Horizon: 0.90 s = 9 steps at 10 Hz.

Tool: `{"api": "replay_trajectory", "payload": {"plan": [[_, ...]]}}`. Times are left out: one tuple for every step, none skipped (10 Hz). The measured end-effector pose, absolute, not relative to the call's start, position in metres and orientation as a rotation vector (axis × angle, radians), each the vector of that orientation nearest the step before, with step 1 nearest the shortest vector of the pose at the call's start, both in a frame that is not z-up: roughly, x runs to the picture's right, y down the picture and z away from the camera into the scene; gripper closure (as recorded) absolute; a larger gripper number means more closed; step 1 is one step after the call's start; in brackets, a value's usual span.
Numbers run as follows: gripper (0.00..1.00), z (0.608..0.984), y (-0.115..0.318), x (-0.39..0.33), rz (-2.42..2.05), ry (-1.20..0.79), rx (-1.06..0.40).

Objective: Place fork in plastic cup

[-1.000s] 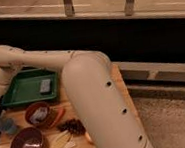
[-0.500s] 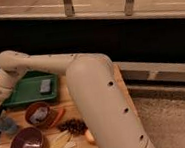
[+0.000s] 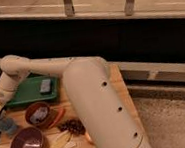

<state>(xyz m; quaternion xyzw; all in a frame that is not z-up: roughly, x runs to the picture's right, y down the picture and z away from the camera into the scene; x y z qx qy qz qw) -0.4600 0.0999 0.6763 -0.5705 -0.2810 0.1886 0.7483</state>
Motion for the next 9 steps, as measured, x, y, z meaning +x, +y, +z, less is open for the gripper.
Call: {"api": "replay_trajectory", "payload": {"plan": [[0.81, 0.684, 0.105, -0.46, 0.428, -0.592, -1.268], [0.81, 0.692, 0.109, -0.459, 0.447, -0.569, -1.289], [0.81, 0.7, 0.112, -0.457, 0.463, -0.549, -1.307], [0.81, 0.707, 0.115, -0.454, 0.477, -0.529, -1.325], [0.81, 0.712, 0.116, -0.453, 0.488, -0.515, -1.338], [0.79, 0.714, 0.116, -0.454, 0.491, -0.507, -1.348], [0.71, 0.715, 0.116, -0.454, 0.492, -0.502, -1.356], [0.61, 0.715, 0.117, -0.455, 0.491, -0.497, -1.362], [0.5, 0.716, 0.118, -0.456, 0.49, -0.493, -1.366]]}}
